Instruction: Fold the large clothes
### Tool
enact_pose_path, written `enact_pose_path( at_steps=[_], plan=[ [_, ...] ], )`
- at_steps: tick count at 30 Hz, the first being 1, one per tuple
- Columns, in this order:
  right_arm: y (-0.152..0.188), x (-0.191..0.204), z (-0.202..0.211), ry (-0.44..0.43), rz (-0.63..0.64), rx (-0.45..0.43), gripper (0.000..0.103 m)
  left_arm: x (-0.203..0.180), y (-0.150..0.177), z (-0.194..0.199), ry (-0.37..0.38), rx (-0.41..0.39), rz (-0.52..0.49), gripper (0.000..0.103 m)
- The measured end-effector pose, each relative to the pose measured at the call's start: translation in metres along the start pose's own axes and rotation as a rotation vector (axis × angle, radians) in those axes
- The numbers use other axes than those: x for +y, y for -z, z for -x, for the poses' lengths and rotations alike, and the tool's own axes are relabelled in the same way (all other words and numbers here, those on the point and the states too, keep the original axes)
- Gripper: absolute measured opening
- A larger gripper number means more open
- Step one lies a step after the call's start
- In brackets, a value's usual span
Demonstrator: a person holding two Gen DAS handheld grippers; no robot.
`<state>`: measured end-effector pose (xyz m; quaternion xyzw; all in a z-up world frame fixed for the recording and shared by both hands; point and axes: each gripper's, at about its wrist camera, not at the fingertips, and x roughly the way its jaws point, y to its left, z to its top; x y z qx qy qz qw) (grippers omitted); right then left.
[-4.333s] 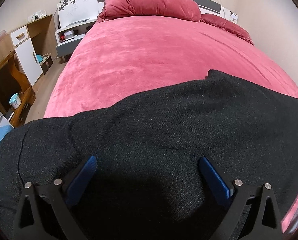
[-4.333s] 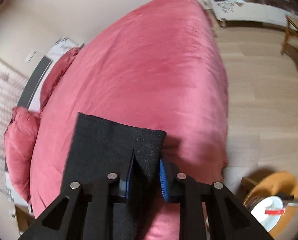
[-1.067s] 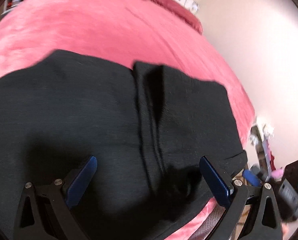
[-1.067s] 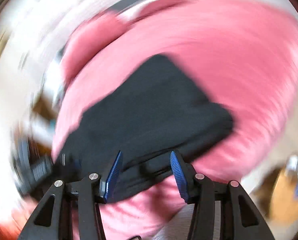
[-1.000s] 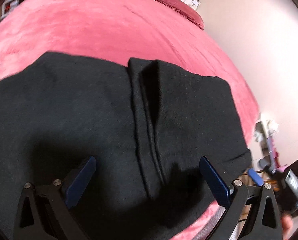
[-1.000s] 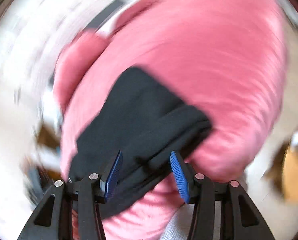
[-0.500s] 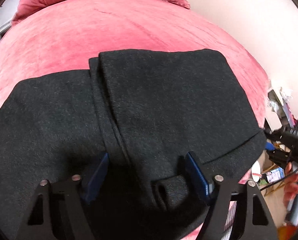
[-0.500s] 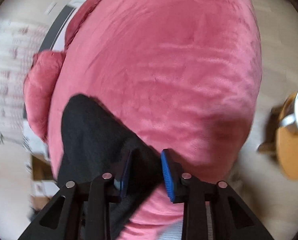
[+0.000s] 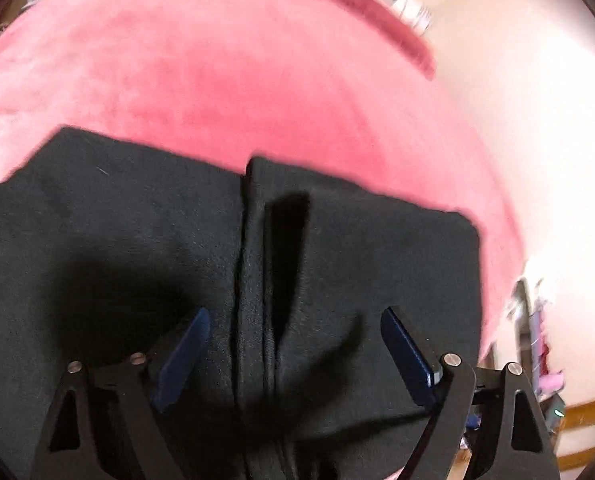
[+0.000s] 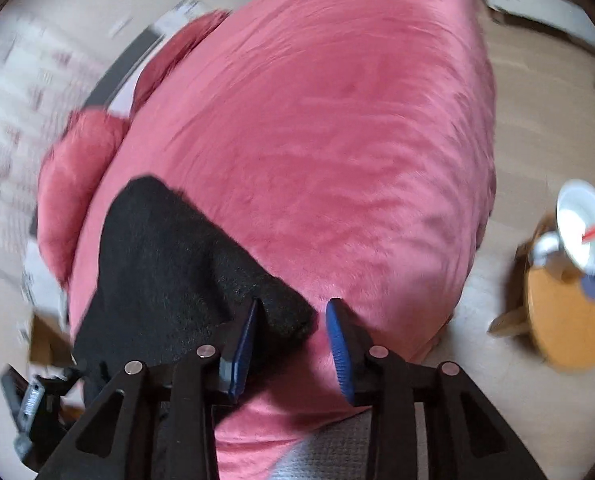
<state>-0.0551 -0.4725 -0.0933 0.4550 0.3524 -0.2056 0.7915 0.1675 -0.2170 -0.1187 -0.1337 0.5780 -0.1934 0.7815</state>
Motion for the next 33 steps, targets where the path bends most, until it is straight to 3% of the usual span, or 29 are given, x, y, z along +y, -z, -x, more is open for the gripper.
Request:
enact_pose_path(
  at_steps=[2,3,5,6,8,9,11,13,16,19,22,25,27,29,30,31,33],
  plan=[
    [0.006,0.003,-0.003,0.011,0.003,-0.042,0.035,-0.015,-0.002,-0.007,-0.076,-0.003,-0.117,0.083],
    [0.009,0.006,-0.001,0.031,0.024,-0.058,0.035,-0.026,0.002,-0.008,-0.1,-0.025,-0.195,0.06],
    [0.011,0.011,0.002,0.066,0.048,-0.069,0.035,-0.04,0.009,-0.01,-0.162,-0.048,-0.315,0.04],
    [0.011,0.014,0.001,0.078,0.059,-0.07,0.035,-0.045,0.01,-0.008,-0.151,-0.056,-0.341,0.027],
    [0.01,0.018,0.0,0.082,0.069,-0.069,0.035,-0.042,0.006,-0.002,-0.093,-0.052,-0.331,0.019],
    [0.009,0.02,-0.001,0.078,0.069,-0.064,0.03,-0.036,0.0,0.005,-0.025,-0.044,-0.279,0.018],
    [0.008,0.025,0.006,0.032,0.071,-0.074,0.027,-0.021,-0.012,0.023,0.081,-0.05,-0.184,0.018],
    [0.006,0.03,0.017,-0.024,0.101,-0.09,0.029,-0.005,-0.021,0.043,0.131,-0.073,-0.125,0.018],
    [0.012,0.033,0.028,-0.027,0.135,-0.07,0.029,0.02,-0.021,0.049,0.125,-0.073,-0.109,0.018],
    [0.017,0.026,0.024,0.006,0.118,-0.014,0.029,0.025,0.002,0.032,0.068,-0.03,-0.132,0.019],
    [0.018,0.021,0.028,-0.021,0.077,-0.004,0.029,0.026,0.013,0.028,0.062,-0.075,-0.173,0.02],
    [0.014,0.018,0.035,-0.093,0.027,-0.002,0.03,0.021,0.006,0.022,0.06,-0.059,-0.124,0.033],
    [0.009,0.018,0.034,-0.138,-0.003,0.014,0.03,0.018,0.006,0.02,0.064,-0.036,-0.096,0.056],
    [0.006,0.021,0.031,-0.16,-0.031,0.02,0.03,0.005,0.012,0.021,0.046,-0.047,-0.134,0.077],
    [0.005,0.025,0.026,-0.178,-0.041,0.035,0.03,-0.005,0.015,0.019,0.007,-0.058,-0.186,0.081],
    [0.003,0.027,0.021,-0.17,-0.04,0.056,0.03,-0.015,0.017,0.014,-0.051,-0.052,-0.254,0.078],
    [0.005,0.035,0.002,-0.083,-0.001,0.104,0.027,-0.026,0.019,0.01,-0.139,-0.068,-0.352,0.021]
  ],
)
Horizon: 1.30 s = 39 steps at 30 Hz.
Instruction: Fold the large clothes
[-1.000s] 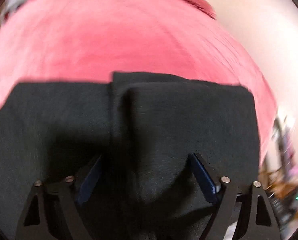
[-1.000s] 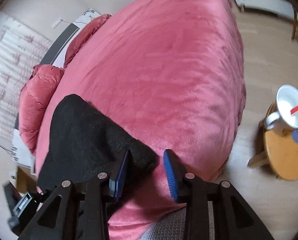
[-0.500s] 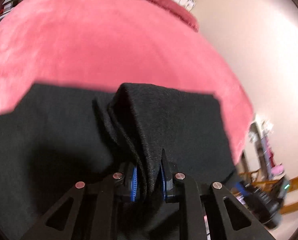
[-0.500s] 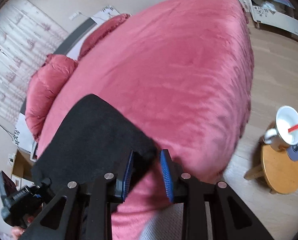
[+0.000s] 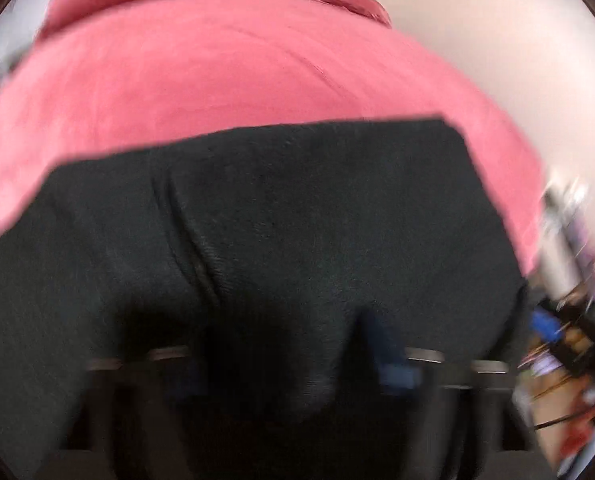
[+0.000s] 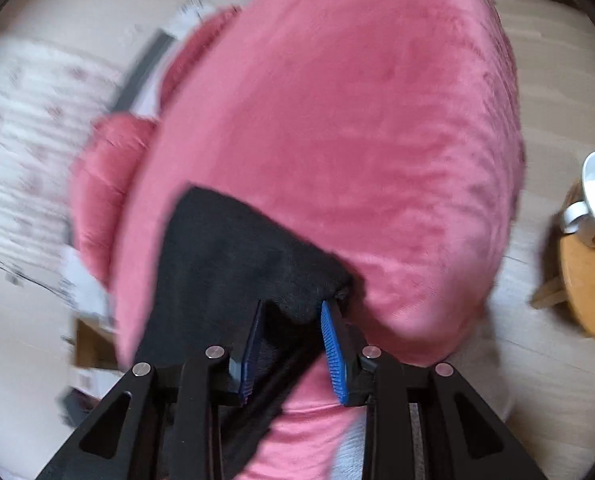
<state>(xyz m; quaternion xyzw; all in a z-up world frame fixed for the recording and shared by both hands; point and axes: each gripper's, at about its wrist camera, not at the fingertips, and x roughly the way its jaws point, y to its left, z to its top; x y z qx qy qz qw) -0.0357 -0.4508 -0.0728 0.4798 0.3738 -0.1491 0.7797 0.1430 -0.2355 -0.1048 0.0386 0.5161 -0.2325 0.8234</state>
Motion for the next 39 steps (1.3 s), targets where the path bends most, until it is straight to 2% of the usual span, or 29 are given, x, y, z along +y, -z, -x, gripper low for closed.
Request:
enact_pose_path(
  at_steps=[1,3,5,6,8,9,10,11,12,13,14,15,17,19,20,22,24,25,26,27,28,29,30,32,35,37,39],
  plan=[
    [0.001,0.002,-0.008,0.028,0.02,0.014,0.02,0.003,-0.004,0.003,0.03,0.001,0.004,0.021],
    [0.003,0.011,-0.003,0.017,0.048,-0.001,0.014,0.014,-0.012,0.017,0.098,-0.029,0.075,0.019],
    [0.007,0.028,0.012,-0.022,0.156,-0.051,0.014,0.023,-0.013,0.029,0.135,-0.047,0.103,0.019],
    [0.009,0.028,0.012,-0.033,0.163,-0.047,0.014,0.029,-0.011,0.03,0.124,-0.045,0.113,0.019],
    [0.012,0.02,-0.003,-0.025,0.135,0.017,0.014,0.041,0.001,0.017,0.109,-0.002,0.12,0.02],
    [0.014,0.012,-0.015,0.023,0.121,0.047,0.02,0.041,0.005,0.004,0.11,0.031,0.106,0.022],
    [0.015,0.004,-0.024,0.04,0.094,0.058,0.028,0.042,0.009,0.0,0.111,0.023,0.095,0.025],
    [0.015,-0.004,-0.024,-0.001,0.043,0.044,0.029,0.042,0.009,0.002,0.121,-0.011,0.094,0.029],
    [0.014,-0.007,-0.022,-0.019,0.014,0.044,0.032,0.045,0.007,0.006,0.139,-0.024,0.105,0.045],
    [0.012,-0.008,-0.017,-0.021,-0.003,0.042,0.038,0.049,0.006,0.01,0.143,-0.025,0.122,0.054],
    [0.011,-0.007,-0.01,0.004,0.0,0.025,0.041,0.053,0.008,0.014,0.135,-0.031,0.135,0.063],
    [0.01,-0.004,-0.002,0.044,0.023,-0.008,0.044,0.065,0.011,0.024,0.099,-0.057,0.165,0.063],
    [0.013,0.009,0.013,0.093,0.091,-0.082,0.044,0.08,0.021,0.044,0.058,-0.132,0.229,0.063],
    [0.015,0.028,0.029,0.135,0.19,-0.198,0.044,0.088,0.028,0.059,0.089,-0.2,0.282,0.063],
    [0.016,0.035,0.031,0.136,0.224,-0.223,0.044,0.082,0.03,0.065,0.111,-0.221,0.273,0.063],
    [0.017,0.056,0.029,0.105,0.328,-0.249,0.043,0.054,0.033,0.062,0.113,-0.229,0.152,0.063],
    [0.021,0.075,0.015,0.081,0.418,-0.227,0.042,0.023,0.036,0.052,0.086,-0.206,-0.031,0.063],
    [0.022,0.081,0.005,0.082,0.45,-0.212,0.042,0.009,0.039,0.044,0.047,-0.191,-0.124,0.063],
    [0.023,0.086,-0.006,0.089,0.478,-0.19,0.042,0.002,0.041,0.037,-0.002,-0.182,-0.168,0.063],
    [0.025,0.088,-0.02,0.106,0.496,-0.152,0.042,-0.002,0.041,0.026,-0.086,-0.159,-0.203,0.063],
    [0.027,0.089,-0.034,0.131,0.506,-0.108,0.042,0.001,0.04,0.015,-0.126,-0.126,-0.197,0.065],
    [0.03,0.087,-0.046,0.162,0.521,-0.089,0.043,0.009,0.038,0.001,-0.101,-0.09,-0.147,0.069],
    [0.031,0.085,-0.055,0.188,0.53,-0.072,0.043,0.018,0.037,-0.001,-0.067,-0.1,-0.108,0.072],
    [0.026,0.085,-0.055,0.181,0.509,-0.079,0.042,0.025,0.036,0.0,-0.032,-0.11,-0.087,0.072],
    [0.027,0.084,-0.055,0.18,0.509,-0.081,0.043,0.037,0.044,0.013,-0.024,-0.12,-0.098,0.072],
    [0.026,0.079,-0.05,0.153,0.496,-0.086,0.043,0.033,0.051,0.016,-0.014,-0.117,-0.074,0.072],
    [0.022,0.072,-0.044,0.102,0.445,-0.09,0.043,0.05,0.06,0.02,-0.004,-0.12,-0.061,0.075]
  ],
)
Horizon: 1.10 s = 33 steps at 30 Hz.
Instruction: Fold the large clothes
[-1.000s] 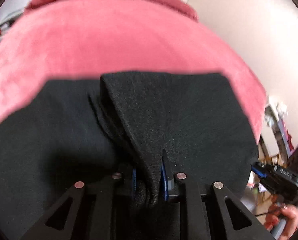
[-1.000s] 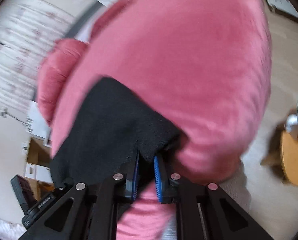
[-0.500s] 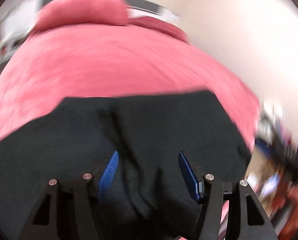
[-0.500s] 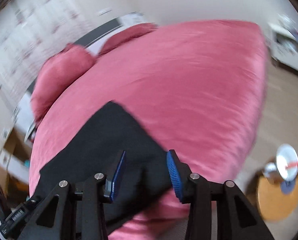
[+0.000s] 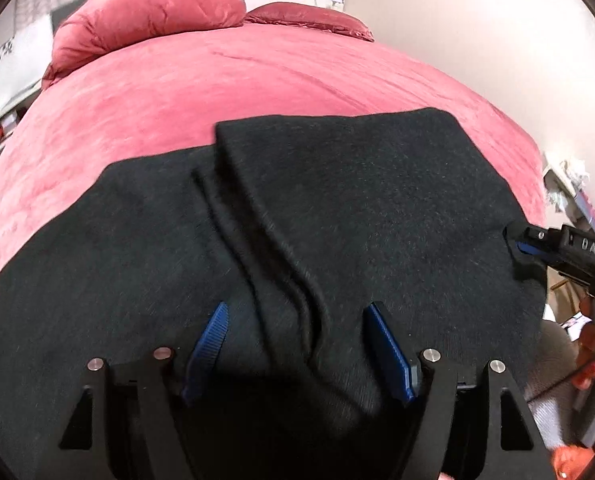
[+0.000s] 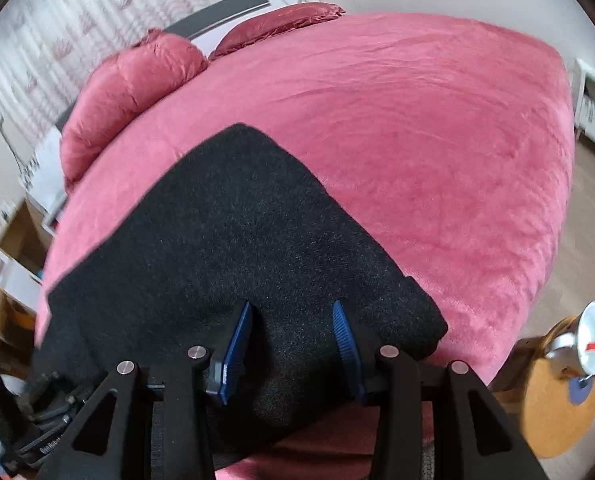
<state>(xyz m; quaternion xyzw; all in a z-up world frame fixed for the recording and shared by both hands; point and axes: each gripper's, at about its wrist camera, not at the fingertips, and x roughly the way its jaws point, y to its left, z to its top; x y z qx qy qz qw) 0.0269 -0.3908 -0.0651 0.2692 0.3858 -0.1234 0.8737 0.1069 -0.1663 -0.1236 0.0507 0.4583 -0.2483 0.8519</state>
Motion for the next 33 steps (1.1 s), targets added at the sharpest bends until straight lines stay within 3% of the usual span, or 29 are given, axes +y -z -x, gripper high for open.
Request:
enact_pose_path(
  at_steps=[3,6,9,12,13,16,17,19,21,23,25,26,31,33],
  plan=[
    [-0.001,-0.008,0.016,-0.015,-0.027,-0.034,0.043,0.027,0.017,0.018,-0.039,-0.012,0.023,0.083],
    [0.002,-0.014,0.038,-0.004,-0.044,-0.075,0.045,0.04,0.043,0.05,-0.031,-0.021,0.121,0.083],
    [0.012,-0.011,0.044,-0.131,-0.083,-0.026,0.046,0.046,0.056,0.063,-0.025,-0.038,0.134,0.083],
    [0.019,0.014,0.04,-0.149,0.009,0.021,0.046,0.042,0.064,0.075,-0.008,-0.062,0.115,0.083],
    [0.024,0.023,0.034,-0.135,0.053,0.037,0.046,0.039,0.064,0.078,-0.001,-0.061,0.1,0.083],
    [0.036,0.047,0.007,0.045,0.189,0.131,0.048,0.025,0.055,0.076,-0.024,-0.058,0.031,0.083],
    [0.037,0.05,0.004,0.066,0.205,0.155,0.048,0.024,0.05,0.071,-0.038,-0.048,0.009,0.083],
    [0.03,0.047,0.01,0.034,0.18,0.146,0.048,0.02,0.046,0.06,-0.101,0.006,-0.042,0.088],
    [0.016,0.037,0.028,-0.072,0.13,0.087,0.048,0.037,0.051,0.057,-0.074,0.016,0.028,0.099],
    [-0.003,0.025,0.042,-0.11,0.124,0.012,0.05,0.046,0.053,0.057,-0.039,0.025,0.07,0.099],
    [-0.025,0.006,0.045,-0.111,0.113,-0.029,0.065,0.044,0.058,0.062,-0.053,0.014,0.039,0.1],
    [-0.034,-0.004,0.042,-0.122,0.112,-0.033,0.067,0.034,0.055,0.051,-0.064,0.008,0.028,0.1],
    [-0.067,-0.04,-0.014,-0.096,0.186,0.101,0.067,0.041,0.065,0.059,-0.058,0.004,0.04,0.1],
    [-0.07,-0.05,-0.033,-0.125,0.195,0.135,0.067,0.03,0.053,0.039,-0.057,0.007,0.042,0.101]
  ],
)
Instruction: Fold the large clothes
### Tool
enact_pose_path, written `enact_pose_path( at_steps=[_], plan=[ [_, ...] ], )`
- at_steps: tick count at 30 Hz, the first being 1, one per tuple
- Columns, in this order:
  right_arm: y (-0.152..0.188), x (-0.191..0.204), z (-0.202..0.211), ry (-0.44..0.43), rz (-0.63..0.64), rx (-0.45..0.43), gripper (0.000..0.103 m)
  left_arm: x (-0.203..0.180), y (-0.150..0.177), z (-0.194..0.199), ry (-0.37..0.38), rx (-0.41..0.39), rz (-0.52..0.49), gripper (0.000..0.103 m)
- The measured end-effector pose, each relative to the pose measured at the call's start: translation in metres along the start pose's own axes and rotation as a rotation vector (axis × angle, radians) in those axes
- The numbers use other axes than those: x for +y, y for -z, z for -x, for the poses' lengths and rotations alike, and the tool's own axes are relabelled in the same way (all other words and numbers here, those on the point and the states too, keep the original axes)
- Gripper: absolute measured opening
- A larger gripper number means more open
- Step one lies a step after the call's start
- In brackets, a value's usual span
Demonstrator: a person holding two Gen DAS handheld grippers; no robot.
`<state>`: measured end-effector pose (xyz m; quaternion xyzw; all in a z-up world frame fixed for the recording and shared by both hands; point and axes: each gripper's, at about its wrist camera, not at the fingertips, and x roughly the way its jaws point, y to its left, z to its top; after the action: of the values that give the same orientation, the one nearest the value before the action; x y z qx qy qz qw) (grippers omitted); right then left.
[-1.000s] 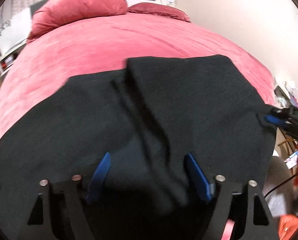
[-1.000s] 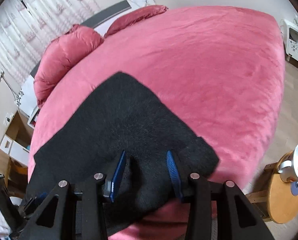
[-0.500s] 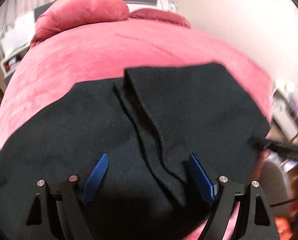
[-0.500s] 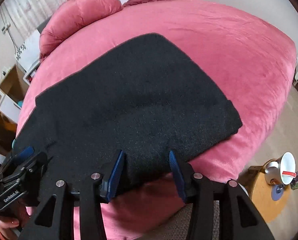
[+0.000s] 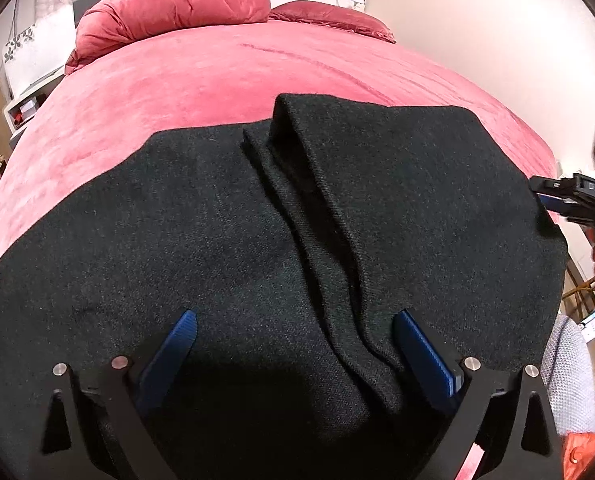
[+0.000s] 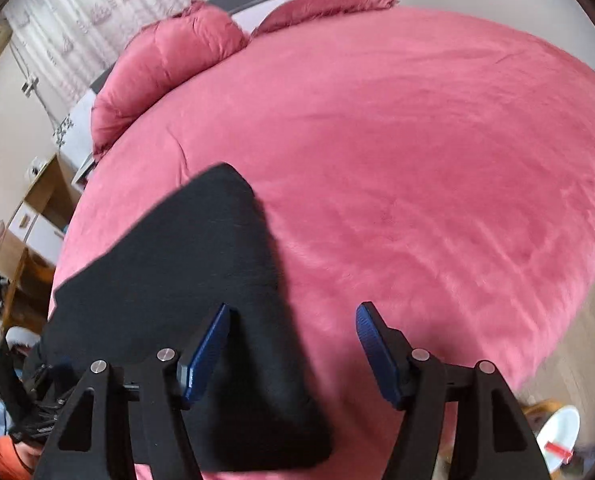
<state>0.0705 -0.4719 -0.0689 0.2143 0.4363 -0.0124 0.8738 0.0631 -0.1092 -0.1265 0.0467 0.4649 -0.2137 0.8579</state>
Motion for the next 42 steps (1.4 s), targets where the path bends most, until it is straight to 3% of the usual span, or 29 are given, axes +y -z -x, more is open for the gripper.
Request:
enact_pose_path(
  at_steps=[2,7,12,15,16,19,23,26,31,37,42],
  plan=[
    [0.004,-0.004,-0.007,-0.135,-0.037,0.033,0.067,-0.007,-0.015,-0.002,-0.002,-0.002,-0.003,0.102],
    [0.009,-0.009,-0.039,-0.399,-0.084,0.125,0.067,-0.013,-0.01,-0.022,-0.004,-0.007,-0.002,0.103],
    [0.001,0.014,-0.062,-0.377,-0.03,0.117,0.067,-0.013,-0.009,-0.021,-0.001,-0.019,0.001,0.103],
    [-0.003,0.03,-0.062,-0.264,0.056,0.124,0.049,-0.013,-0.01,-0.021,0.005,-0.017,0.011,0.103],
    [-0.002,0.03,-0.056,-0.25,0.066,0.128,0.04,-0.014,-0.011,-0.019,0.005,-0.008,0.018,0.103],
    [-0.001,0.029,-0.04,-0.206,-0.01,0.152,0.03,-0.007,-0.01,-0.005,0.012,0.001,0.053,0.102],
    [-0.014,0.056,-0.012,-0.162,0.0,0.143,0.027,0.018,0.004,0.027,-0.009,-0.043,0.099,0.101],
    [-0.021,0.086,0.018,-0.201,-0.003,0.136,0.024,0.044,0.017,0.052,-0.074,-0.092,0.113,0.101],
    [-0.026,0.155,0.054,-0.262,0.004,0.156,0.023,0.099,0.045,0.089,-0.191,-0.139,0.2,0.101],
    [-0.008,0.258,0.086,-0.277,0.109,0.143,0.023,0.17,0.086,0.129,-0.224,-0.201,0.38,0.101],
    [0.016,0.35,0.092,-0.323,0.203,0.134,0.023,0.21,0.109,0.159,-0.238,-0.253,0.463,0.101]
  ],
)
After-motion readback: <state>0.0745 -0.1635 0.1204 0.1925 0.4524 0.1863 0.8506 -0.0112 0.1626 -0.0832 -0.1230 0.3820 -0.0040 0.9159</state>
